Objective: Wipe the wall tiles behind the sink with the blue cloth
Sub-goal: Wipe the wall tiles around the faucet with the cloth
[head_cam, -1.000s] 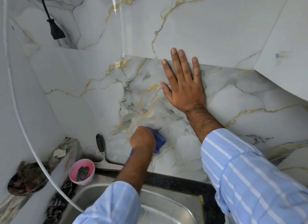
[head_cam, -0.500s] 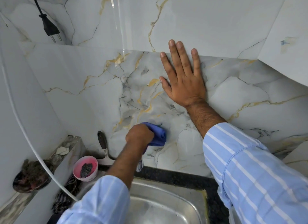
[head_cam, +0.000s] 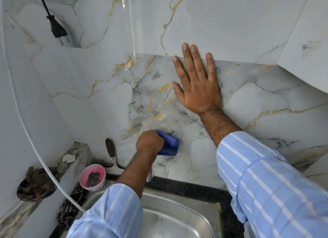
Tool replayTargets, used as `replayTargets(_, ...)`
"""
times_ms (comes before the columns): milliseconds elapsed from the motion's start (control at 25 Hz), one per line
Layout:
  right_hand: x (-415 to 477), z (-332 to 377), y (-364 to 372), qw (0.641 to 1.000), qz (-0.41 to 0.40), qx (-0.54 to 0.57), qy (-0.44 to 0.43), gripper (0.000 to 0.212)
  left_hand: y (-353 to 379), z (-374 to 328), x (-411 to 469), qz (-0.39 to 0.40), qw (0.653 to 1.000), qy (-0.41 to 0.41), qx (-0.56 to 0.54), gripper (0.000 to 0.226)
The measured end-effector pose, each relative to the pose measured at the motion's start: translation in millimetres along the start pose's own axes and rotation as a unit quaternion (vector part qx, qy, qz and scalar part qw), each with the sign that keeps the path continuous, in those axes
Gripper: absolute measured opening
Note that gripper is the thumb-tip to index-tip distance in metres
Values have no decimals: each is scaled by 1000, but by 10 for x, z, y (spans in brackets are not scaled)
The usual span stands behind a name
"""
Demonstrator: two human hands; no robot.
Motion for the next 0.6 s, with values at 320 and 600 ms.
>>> replayTargets(320,3,-4,4,1000,-4,-6,1,65,156,376,-40,142,925,101,-337,18)
replayTargets(600,2,0,4,1000,-3,-2,3,65,316,549,-476,-90,981,153,-82,33)
Point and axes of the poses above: each hand's wrist, its own x-axis towards the middle knuckle, its own y-axis out of the palm, z = x × y, the point moved 2 cm from there along x, towards the middle knuckle, and after that the axes turned 11 degrees about x, right-handed, at the moved point
